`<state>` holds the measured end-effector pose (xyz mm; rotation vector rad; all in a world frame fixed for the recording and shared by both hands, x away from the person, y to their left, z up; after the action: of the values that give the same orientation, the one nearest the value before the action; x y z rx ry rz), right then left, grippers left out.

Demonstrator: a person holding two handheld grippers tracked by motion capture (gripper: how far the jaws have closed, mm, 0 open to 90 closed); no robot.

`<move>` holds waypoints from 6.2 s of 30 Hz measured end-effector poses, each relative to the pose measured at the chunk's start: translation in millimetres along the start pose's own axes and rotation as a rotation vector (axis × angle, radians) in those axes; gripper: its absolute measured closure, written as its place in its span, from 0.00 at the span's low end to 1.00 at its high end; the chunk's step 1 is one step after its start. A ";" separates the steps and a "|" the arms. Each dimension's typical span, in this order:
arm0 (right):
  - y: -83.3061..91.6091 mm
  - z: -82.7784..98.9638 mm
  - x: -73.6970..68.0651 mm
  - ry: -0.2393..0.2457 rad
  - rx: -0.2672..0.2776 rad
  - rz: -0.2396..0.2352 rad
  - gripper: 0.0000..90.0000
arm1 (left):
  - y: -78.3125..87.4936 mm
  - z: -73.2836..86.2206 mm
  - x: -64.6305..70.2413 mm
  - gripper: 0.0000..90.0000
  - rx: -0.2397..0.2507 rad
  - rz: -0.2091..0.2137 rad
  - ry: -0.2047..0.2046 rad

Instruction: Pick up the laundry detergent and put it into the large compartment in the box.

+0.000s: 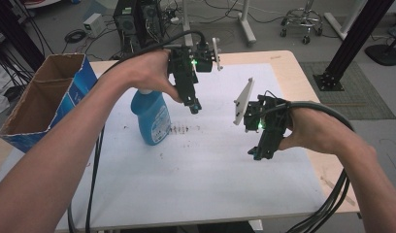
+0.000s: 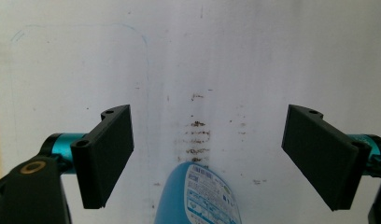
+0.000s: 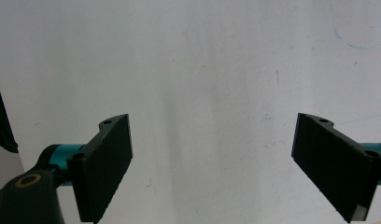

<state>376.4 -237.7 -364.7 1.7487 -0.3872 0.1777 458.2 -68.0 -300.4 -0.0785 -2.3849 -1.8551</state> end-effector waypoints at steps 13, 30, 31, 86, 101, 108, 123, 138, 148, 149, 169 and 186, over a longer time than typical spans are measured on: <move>0.3 0.0 -3.0 0.006 -0.007 -0.006 0.13 | 31.4 12.5 4.3 0.19 0.024 -0.042 0.076; 0.7 -2.5 -4.8 0.017 -0.008 -0.007 0.13 | 66.4 42.9 16.0 0.19 0.065 -0.172 0.299; 0.7 -2.5 -4.8 0.017 -0.008 -0.007 0.13 | 67.8 44.0 16.2 0.19 0.078 -0.173 0.320; -5.5 -1.0 -10.2 0.031 -0.032 -0.015 0.13 | 19.4 97.8 16.3 0.19 0.297 -0.214 0.799; -6.6 0.3 -10.3 0.030 -0.035 -0.019 0.13 | 11.8 99.0 14.9 0.21 0.282 -0.235 0.817; -7.6 1.4 -9.7 0.032 -0.033 -0.017 0.13 | 11.0 98.4 14.5 0.26 0.282 -0.223 0.810; -8.8 1.7 -10.2 0.026 -0.045 -0.022 0.13 | 9.3 98.7 14.0 0.34 0.275 -0.216 0.815; -8.5 3.2 -10.7 0.019 -0.052 -0.023 0.13 | 7.8 98.1 12.9 0.41 0.265 -0.220 0.811; -9.6 3.7 -10.4 0.020 -0.047 -0.024 0.13 | 8.1 98.0 12.5 0.42 0.262 -0.223 0.812; -9.5 3.7 -10.3 0.017 -0.046 -0.022 0.13 | 8.1 98.0 12.5 0.42 0.262 -0.223 0.812; -10.4 3.5 -9.6 0.020 -0.046 -0.021 0.13 | 25.8 97.8 9.1 0.43 0.202 -0.193 0.774; -13.8 2.5 -8.9 0.019 -0.054 -0.016 0.13 | 104.4 83.9 8.3 0.43 0.181 -0.176 0.710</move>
<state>372.7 -236.4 -380.9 1.6950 -0.3610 0.1703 456.7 38.8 -219.2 0.7008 -2.0619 -1.3799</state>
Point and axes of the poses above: each handheld gripper's, and its own axes: y roughly backward along the jaws, z roughly out of its underside, x roughly to its right, the point moved 3 cm from there along -y, roughly forward along the jaws, and after that the axes turned 11 degrees about z, right-handed, at the moved point
